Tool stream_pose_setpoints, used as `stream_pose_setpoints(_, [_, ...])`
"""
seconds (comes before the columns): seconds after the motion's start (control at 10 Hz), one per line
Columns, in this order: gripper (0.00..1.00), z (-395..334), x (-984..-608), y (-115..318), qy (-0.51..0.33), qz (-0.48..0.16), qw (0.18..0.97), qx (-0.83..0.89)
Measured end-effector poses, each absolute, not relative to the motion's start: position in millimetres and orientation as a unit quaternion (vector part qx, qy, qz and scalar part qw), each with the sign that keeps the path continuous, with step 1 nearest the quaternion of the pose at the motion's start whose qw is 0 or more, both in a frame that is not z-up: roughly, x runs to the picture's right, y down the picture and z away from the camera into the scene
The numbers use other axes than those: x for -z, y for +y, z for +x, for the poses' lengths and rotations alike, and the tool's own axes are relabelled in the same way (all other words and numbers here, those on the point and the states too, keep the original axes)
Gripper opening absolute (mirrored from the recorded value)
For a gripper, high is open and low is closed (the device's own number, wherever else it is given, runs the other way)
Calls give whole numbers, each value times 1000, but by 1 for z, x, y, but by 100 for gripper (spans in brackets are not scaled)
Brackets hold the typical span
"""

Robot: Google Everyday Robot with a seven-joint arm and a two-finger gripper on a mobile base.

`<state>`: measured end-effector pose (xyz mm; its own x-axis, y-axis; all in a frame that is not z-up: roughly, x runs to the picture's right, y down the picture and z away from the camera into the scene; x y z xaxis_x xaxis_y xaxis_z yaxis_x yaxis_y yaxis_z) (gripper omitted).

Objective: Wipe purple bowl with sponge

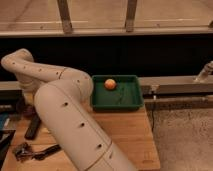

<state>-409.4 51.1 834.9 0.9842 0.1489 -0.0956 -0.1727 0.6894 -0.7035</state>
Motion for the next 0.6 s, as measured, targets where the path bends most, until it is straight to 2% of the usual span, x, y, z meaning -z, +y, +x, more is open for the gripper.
stream_pose_setpoints(0.6, [0, -428, -799, 93, 0, -394, 917, -55])
